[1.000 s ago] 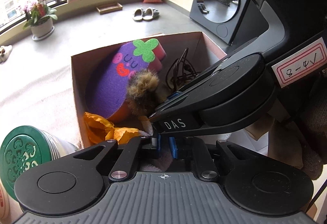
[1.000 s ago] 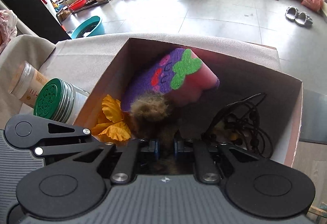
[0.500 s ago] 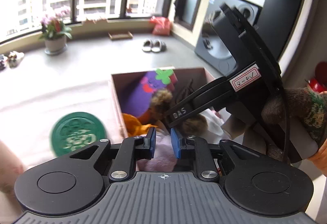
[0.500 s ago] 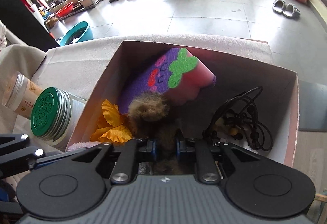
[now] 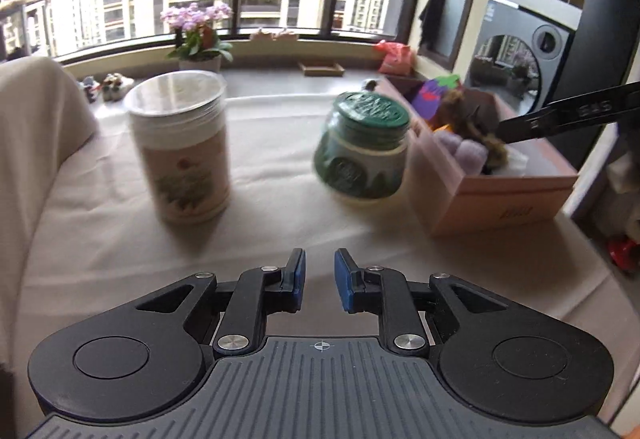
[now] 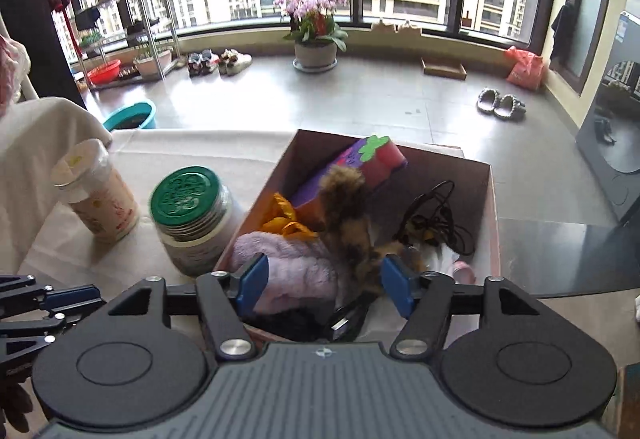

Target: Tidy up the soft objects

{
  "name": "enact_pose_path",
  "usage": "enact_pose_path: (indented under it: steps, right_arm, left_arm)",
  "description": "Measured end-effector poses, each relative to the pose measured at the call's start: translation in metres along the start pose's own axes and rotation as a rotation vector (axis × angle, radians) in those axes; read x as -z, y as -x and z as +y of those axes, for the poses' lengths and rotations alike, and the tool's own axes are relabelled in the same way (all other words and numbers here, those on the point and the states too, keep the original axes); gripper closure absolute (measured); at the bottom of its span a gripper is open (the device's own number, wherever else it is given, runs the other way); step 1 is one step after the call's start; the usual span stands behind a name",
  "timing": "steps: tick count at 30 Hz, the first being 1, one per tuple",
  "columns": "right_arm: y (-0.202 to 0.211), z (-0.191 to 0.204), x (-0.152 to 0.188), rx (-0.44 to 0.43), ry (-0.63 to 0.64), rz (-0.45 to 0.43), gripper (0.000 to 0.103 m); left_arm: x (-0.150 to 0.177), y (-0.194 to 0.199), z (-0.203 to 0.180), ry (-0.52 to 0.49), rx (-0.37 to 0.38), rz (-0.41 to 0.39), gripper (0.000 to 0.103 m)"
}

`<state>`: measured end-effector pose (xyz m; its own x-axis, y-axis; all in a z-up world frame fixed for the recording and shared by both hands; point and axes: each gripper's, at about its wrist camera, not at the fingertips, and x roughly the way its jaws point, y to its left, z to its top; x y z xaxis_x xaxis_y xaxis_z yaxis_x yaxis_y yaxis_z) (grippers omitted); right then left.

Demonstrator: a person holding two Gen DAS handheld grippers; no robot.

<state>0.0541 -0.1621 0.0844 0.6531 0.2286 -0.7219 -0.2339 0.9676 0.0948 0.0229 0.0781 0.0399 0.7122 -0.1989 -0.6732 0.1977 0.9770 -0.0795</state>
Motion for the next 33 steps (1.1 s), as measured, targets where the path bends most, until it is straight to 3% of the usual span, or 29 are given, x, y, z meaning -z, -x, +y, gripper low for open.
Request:
enact_pose_path:
  steps: [3, 5, 6, 8, 11, 13, 15, 21, 33]
  right_arm:
    - [0.014, 0.018, 0.033, -0.003, 0.007, -0.058, 0.033]
    - [0.013, 0.031, 0.054, -0.003, 0.023, -0.068, 0.033]
    - [0.009, 0.038, 0.065, -0.003, 0.028, -0.059, 0.033]
    - [-0.002, 0.045, 0.083, -0.018, 0.02, -0.02, 0.033]
    - [-0.024, 0.046, 0.104, -0.04, -0.013, 0.061, 0.031]
    - [-0.022, 0.052, 0.111, -0.007, 0.015, -0.011, 0.027]
    - [-0.025, 0.057, 0.113, 0.009, 0.026, -0.009, 0.021]
    - [-0.032, 0.056, 0.119, 0.038, 0.024, -0.053, 0.0]
    - [-0.039, 0.049, 0.126, 0.073, 0.007, -0.124, 0.0]
  left_arm:
    - [0.021, 0.006, 0.009, -0.007, -0.075, 0.024, 0.082]
    - [0.033, 0.002, 0.013, 0.025, -0.076, 0.059, 0.082]
    - [0.038, 0.005, 0.012, 0.029, -0.077, 0.033, 0.081]
    - [0.045, 0.006, 0.005, 0.017, -0.097, -0.001, 0.075]
    - [0.05, 0.004, -0.002, 0.013, -0.085, -0.023, 0.057]
    - [0.049, -0.001, -0.012, 0.005, -0.083, -0.035, 0.045]
    - [0.048, -0.008, -0.022, 0.002, -0.101, -0.05, 0.042]
    - [0.049, -0.014, -0.038, 0.023, -0.168, -0.092, 0.041]
    - [0.05, -0.012, -0.038, 0.031, -0.181, -0.1, 0.041]
